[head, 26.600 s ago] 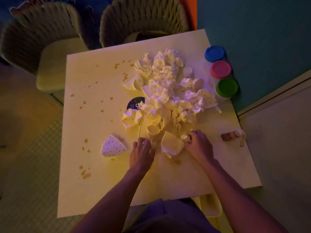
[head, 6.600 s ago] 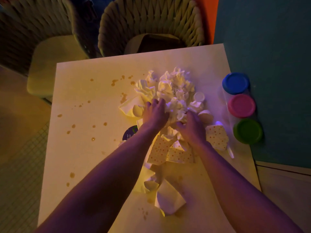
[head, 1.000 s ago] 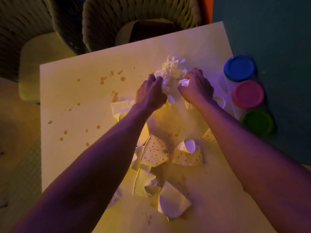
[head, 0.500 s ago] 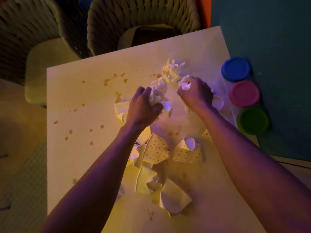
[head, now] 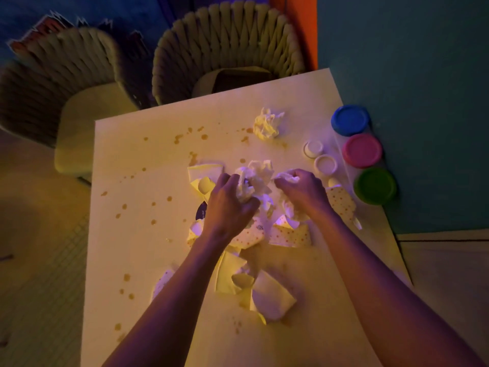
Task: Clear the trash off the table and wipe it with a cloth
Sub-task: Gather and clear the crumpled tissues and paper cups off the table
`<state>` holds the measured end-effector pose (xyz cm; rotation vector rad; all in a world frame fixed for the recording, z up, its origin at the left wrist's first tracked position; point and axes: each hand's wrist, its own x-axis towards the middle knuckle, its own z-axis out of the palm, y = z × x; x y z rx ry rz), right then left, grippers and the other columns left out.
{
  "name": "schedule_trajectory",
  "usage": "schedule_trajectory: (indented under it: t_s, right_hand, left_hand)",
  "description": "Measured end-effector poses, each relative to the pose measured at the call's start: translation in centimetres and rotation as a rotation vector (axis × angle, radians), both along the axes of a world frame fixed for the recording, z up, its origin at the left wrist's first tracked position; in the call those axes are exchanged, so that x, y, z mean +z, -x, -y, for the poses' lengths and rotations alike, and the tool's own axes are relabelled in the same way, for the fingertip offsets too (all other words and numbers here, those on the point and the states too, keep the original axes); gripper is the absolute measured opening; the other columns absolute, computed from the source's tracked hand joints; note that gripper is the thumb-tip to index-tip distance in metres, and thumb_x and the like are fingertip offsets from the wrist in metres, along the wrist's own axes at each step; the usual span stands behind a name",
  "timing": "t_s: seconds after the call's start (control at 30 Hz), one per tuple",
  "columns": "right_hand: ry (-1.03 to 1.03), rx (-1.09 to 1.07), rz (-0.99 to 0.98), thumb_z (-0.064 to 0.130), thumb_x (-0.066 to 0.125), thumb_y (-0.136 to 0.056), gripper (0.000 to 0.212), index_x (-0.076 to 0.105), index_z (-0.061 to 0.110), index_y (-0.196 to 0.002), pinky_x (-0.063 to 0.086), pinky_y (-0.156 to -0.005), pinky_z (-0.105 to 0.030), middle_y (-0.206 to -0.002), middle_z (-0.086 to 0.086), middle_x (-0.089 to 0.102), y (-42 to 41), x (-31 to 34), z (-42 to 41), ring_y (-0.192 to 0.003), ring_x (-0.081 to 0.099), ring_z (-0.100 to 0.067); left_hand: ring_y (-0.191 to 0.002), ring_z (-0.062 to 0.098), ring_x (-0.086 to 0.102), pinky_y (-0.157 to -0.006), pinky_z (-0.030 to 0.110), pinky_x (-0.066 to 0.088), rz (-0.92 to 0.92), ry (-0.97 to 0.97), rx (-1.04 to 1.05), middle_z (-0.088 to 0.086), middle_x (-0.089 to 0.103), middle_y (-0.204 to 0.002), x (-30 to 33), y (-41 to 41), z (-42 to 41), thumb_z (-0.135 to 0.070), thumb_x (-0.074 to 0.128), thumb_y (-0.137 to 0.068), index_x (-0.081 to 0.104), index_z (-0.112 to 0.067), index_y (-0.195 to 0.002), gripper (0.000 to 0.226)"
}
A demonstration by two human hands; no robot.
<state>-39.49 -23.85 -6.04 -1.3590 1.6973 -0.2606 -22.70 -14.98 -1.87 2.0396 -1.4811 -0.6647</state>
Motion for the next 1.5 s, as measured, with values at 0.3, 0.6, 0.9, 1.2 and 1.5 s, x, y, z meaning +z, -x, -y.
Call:
schedule_trajectory:
  t_s: [0.3, 0.6, 0.9, 1.2, 1.5]
  right_hand:
    - [0.057, -0.052, 0.053, 0.084, 0.05, -0.06, 0.068, 0.066, 0.023, -0.084, 0.053, -0.08, -0.039, -0.088, 0.002, 0.071, 1.4, 1.8, -2.1, -0.091, 0.066, -0.027]
    - [-0.026, -0.051, 0.298, 0.045, 0.071, -0.063, 0.032, 0.066, 0.021, -0.085, 0.051, -0.067, -0.03, -0.081, 0.006, 0.068, 0.3, 2.4, -1.6, -0.077, 0.065, -0.017]
    - [-0.544, 0.252, 0.605, 0.038, 0.07, -0.077, 0.046, 0.07, 0.015, -0.117, 0.047, -0.083, -0.037, -0.107, -0.013, 0.068, 0.9, 2.0, 1.1, -0.089, 0.063, -0.02]
    - [-0.717, 0.197, 0.708, 0.031, 0.07, -0.073, 0.018, 0.07, 0.016, -0.083, 0.045, -0.069, -0.035, -0.085, -0.011, 0.061, 1.6, 0.4, 1.7, -0.072, 0.058, -0.02]
    - [-0.376, -0.016, 0.567, 0.018, 0.068, -0.081, 0.01, 0.073, 0.01, -0.085, 0.046, -0.067, -0.031, -0.082, -0.012, 0.063, 0.1, 0.3, 1.2, -0.073, 0.056, -0.021]
  left_hand:
    - [-0.074, 0.017, 0.051, -0.066, 0.029, 0.037, -0.067, 0.02, 0.012, -0.006, 0.052, -0.088, 1.5, 1.0, -3.7, -0.032, 0.068, -0.064, 0.063, -0.021, -0.091, 0.029]
    - [-0.072, 0.024, 0.056, -0.063, 0.036, 0.044, -0.041, 0.014, -0.001, -0.003, 0.052, -0.083, 2.2, 0.2, -1.8, -0.026, 0.071, -0.064, 0.064, -0.012, -0.087, 0.028]
    - [-0.077, 0.017, 0.06, -0.07, 0.04, 0.051, -0.222, -0.072, -0.038, 0.001, 0.056, -0.09, 1.1, 0.7, -0.1, -0.025, 0.067, -0.063, 0.069, -0.019, -0.088, 0.025]
    - [-0.126, 0.016, 0.057, -0.107, 0.04, 0.047, -0.428, -0.105, -0.036, -0.006, 0.059, -0.129, -1.1, 2.1, 0.5, -0.027, 0.076, -0.067, 0.068, -0.039, -0.119, 0.054]
    - [-0.076, 0.028, 0.067, -0.068, 0.048, 0.056, -0.243, -0.136, 0.168, 0.0, 0.07, -0.081, -1.7, 1.9, 1.7, -0.039, 0.066, -0.066, 0.064, -0.025, -0.092, 0.029]
